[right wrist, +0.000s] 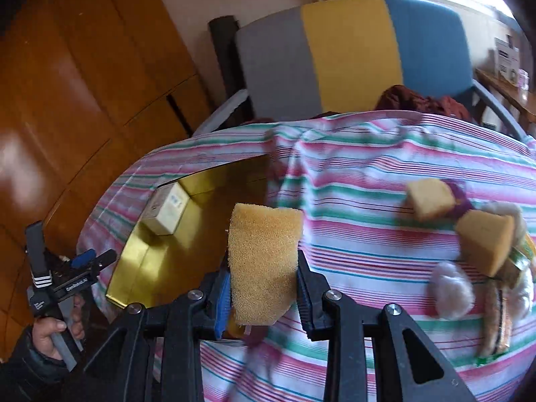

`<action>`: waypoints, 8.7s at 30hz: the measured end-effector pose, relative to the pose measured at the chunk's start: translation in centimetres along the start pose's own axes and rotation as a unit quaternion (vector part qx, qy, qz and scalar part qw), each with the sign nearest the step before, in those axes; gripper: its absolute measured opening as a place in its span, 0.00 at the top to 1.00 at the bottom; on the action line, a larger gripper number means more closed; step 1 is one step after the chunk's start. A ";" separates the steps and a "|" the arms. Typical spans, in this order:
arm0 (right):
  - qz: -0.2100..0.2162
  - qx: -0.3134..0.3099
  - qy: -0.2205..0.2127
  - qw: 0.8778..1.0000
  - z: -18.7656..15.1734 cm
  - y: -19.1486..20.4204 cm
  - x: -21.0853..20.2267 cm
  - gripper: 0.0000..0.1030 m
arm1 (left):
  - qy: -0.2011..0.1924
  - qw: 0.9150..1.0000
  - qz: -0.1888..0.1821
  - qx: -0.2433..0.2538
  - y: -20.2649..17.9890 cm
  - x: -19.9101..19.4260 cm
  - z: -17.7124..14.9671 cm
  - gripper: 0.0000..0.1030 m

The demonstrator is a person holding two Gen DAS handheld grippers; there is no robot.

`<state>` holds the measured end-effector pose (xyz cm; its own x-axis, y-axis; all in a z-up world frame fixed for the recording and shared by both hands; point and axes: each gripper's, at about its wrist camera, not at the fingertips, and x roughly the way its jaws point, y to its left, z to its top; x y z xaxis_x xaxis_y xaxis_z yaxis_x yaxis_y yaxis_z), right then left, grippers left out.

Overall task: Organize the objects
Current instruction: 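Carry the yellow sponge into the tray with right and release it beside the box, then move the left gripper to the white plastic-wrapped ball and grasp it, then lift the wrapped ball with left while right grasps the cracker packet, then carry the wrapped ball into the tray with left and release it by the sponge, then carry the cracker packet into the tray with right and release it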

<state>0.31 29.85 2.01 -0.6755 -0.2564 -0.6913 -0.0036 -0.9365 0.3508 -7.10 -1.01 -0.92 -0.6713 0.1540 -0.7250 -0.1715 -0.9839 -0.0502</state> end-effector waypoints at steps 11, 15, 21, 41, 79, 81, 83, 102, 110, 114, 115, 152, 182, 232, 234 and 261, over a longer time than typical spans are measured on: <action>0.103 -0.006 0.143 0.984 1.0 10.2 14.7 0.67 | 0.009 0.999 -0.001 -0.046 3.8 -0.7 -1.6 0.11; 0.112 0.001 0.157 0.981 1.2 12.5 17.6 0.63 | 0.005 0.998 0.008 -0.066 5.4 -1.0 -1.9 0.09; 0.129 -0.014 0.140 0.982 1.2 14.1 17.3 0.18 | 0.003 0.996 0.009 -0.091 6.8 -0.9 -2.2 0.08; -0.036 -0.071 0.033 0.996 -0.8 8.7 6.7 0.05 | -0.023 0.999 -0.007 -0.038 2.2 -3.1 -2.0 0.06; -0.245 0.369 -0.156 0.883 -7.4 -24.4 -14.7 0.05 | -0.034 0.979 -0.120 0.164 -15.8 -4.1 0.5 0.06; -0.246 0.389 -0.159 0.873 -7.9 -25.0 -15.0 0.05 | -0.031 0.975 -0.134 0.177 -17.5 -4.0 0.5 0.06; -0.235 0.407 -0.160 0.868 -8.4 -25.5 -15.1 0.05 | -0.028 0.971 -0.145 0.189 -19.0 -4.0 0.5 0.06; -0.185 0.423 -0.149 0.875 -8.7 -26.1 -14.2 0.05 | 0.092 0.917 -0.289 0.259 -36.6 1.7 -1.4 0.25; -0.181 0.442 -0.164 0.863 -9.2 -26.7 -14.8 0.05 | 0.144 0.905 -0.311 0.253 -42.5 5.0 -2.7 0.25; -0.181 0.458 -0.171 0.854 -9.7 -27.3 -15.3 0.05 | 0.158 0.904 -0.306 0.252 -45.1 7.3 -3.8 0.32; -0.182 0.460 -0.171 0.852 -9.8 -27.4 -15.3 0.05 | 0.161 0.902 -0.306 0.257 -45.4 7.8 -4.2 0.47; -0.231 0.251 0.117 0.932 -7.6 -22.7 -3.1 0.56 | 0.088 0.912 -0.294 0.273 -34.5 4.1 -8.5 0.65; -0.276 0.165 0.147 0.936 -6.8 -22.1 -2.3 0.54 | 0.024 0.944 -0.270 0.190 -22.8 -3.1 -3.0 0.65; -0.054 -0.014 0.084 0.995 0.3 1.6 -0.4 0.56 | -0.011 0.999 -0.018 -0.027 1.8 -2.0 -2.1 0.40; -0.035 -0.046 0.110 0.992 1.2 5.9 3.1 0.56 | -0.014 0.999 -0.020 -0.036 2.3 -2.2 -2.2 0.39; 0.008 -0.029 0.175 0.984 -1.6 13.1 17.0 0.50 | -0.011 0.998 -0.009 -0.058 3.9 -2.0 -3.0 0.34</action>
<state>-10.02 12.89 -6.14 -0.3793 -0.3283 -0.8651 0.0535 -0.9412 0.3337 -4.25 -5.45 -1.68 -0.6842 0.1719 -0.7087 -0.0993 -0.9847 -0.1431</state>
